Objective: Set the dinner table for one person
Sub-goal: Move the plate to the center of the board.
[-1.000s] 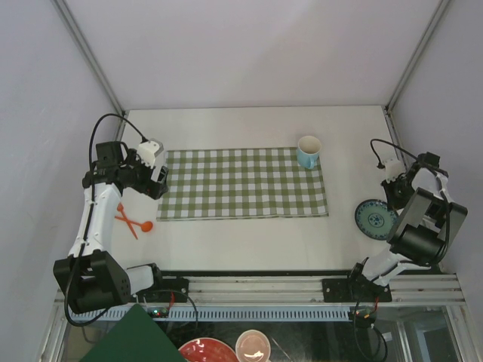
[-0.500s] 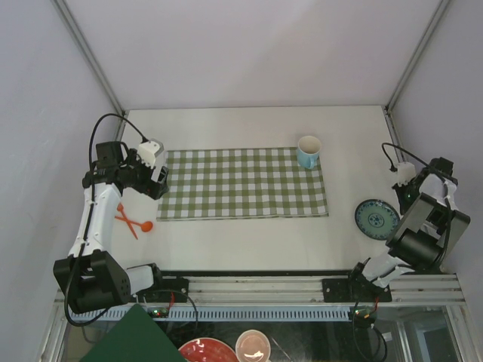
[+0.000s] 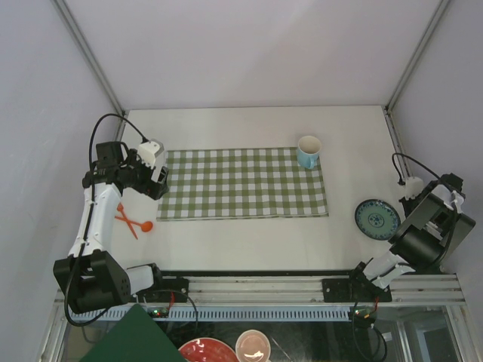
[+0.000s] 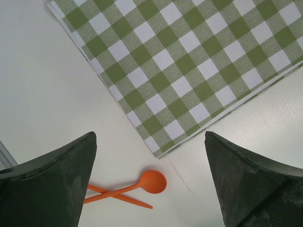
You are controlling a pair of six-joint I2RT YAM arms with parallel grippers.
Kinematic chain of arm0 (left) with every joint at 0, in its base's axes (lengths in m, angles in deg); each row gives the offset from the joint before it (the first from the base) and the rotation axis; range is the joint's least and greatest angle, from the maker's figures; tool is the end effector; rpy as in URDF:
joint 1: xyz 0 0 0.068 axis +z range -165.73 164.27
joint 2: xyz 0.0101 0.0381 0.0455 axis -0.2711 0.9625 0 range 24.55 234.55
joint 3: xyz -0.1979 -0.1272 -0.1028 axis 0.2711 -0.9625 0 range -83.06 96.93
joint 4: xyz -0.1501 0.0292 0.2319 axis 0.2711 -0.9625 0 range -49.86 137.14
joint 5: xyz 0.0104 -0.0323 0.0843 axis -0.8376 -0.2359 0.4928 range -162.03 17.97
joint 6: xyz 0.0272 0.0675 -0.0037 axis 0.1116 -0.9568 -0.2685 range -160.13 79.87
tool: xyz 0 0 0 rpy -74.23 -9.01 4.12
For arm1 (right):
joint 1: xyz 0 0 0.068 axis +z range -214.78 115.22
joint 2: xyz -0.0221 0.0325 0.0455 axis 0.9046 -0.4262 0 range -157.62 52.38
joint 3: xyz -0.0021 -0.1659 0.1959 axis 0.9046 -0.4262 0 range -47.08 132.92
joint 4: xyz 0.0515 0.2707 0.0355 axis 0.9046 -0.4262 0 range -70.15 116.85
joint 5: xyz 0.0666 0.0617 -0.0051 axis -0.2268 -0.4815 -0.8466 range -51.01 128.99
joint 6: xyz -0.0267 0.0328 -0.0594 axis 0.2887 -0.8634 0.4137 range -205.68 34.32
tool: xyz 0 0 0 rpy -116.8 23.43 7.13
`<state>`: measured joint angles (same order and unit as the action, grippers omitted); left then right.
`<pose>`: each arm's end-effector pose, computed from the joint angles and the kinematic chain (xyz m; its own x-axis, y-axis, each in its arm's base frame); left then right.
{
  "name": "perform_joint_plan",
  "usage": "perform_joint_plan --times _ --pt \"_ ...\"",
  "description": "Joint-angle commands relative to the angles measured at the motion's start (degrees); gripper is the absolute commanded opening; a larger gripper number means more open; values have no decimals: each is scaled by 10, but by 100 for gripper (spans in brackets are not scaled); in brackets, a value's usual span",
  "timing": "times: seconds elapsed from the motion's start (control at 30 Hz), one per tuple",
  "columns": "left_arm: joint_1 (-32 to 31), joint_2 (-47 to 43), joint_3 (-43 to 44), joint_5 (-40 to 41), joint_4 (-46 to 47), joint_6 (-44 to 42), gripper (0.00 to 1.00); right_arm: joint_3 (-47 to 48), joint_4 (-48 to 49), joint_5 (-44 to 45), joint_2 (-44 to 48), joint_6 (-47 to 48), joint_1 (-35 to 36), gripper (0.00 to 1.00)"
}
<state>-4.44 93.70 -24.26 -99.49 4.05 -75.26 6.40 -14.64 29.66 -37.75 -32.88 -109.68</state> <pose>0.2770 0.0268 0.2539 -0.5890 0.4031 -0.7004 0.5315 0.8461 0.0401 0.2153 -0.2009 0.1214 -0.9552 -0.1578 -0.2505 -0.1453 0.9871 -0.0677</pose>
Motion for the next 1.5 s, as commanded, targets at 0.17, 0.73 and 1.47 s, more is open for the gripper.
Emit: perform_joint_plan --times 0.17,0.73,1.47 --pt "2 -8 -20 -21 -2 -11 100 -11 -21 -63 1 29 -10 0" --pt "5 -12 -20 -18 -1 -10 100 -9 -25 -159 -21 -13 56 0" --pt "8 -15 -25 -15 4 -11 100 67 8 -96 -41 -92 139 16"
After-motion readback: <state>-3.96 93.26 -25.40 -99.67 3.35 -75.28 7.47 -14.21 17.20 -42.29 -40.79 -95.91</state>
